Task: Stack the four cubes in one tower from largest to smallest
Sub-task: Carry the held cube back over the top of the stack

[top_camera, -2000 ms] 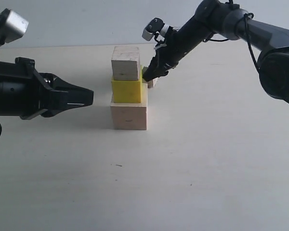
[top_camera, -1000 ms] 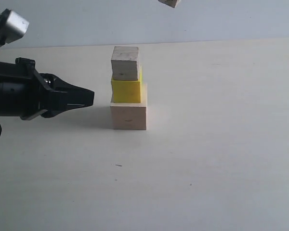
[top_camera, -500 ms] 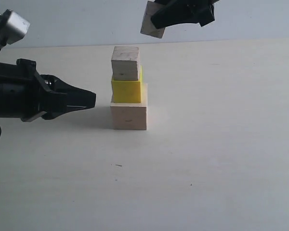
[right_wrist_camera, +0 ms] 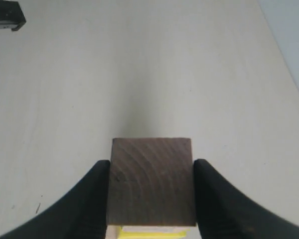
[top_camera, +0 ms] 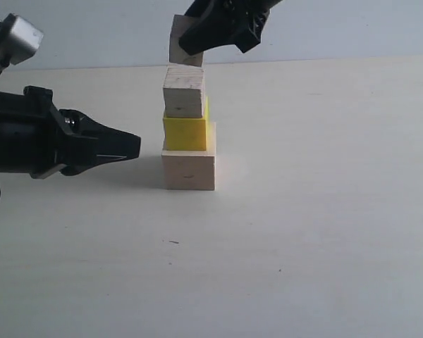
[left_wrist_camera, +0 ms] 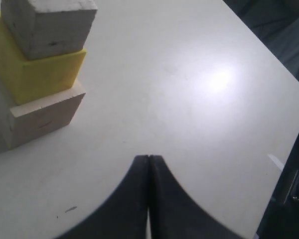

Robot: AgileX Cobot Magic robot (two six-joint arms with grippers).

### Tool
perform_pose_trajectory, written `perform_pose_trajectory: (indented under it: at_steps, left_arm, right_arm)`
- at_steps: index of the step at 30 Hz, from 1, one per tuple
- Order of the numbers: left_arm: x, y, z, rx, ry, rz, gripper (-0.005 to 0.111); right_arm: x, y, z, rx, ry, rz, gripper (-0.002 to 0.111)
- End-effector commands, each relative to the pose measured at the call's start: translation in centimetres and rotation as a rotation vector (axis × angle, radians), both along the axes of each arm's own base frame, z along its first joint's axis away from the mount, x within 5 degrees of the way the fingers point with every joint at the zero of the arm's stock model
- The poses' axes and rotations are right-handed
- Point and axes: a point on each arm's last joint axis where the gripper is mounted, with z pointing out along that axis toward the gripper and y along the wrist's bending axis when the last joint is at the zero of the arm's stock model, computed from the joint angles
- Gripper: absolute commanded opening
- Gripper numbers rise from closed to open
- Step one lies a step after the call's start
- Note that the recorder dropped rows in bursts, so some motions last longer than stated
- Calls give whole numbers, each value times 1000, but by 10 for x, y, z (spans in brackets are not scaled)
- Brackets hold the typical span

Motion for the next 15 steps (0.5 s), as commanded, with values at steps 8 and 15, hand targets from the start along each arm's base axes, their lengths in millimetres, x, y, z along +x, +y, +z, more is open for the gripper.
perform_pose_trajectory:
  at_steps: [8,15]
  left_arm:
    - [-9,4,18,-16,-99,3,0]
    - [-10,5,19,-13,-113,3,0]
  right_arm:
    - [9,4,22,25,-24,-40,0]
    - [9,8,13,-7,-2,-11,0]
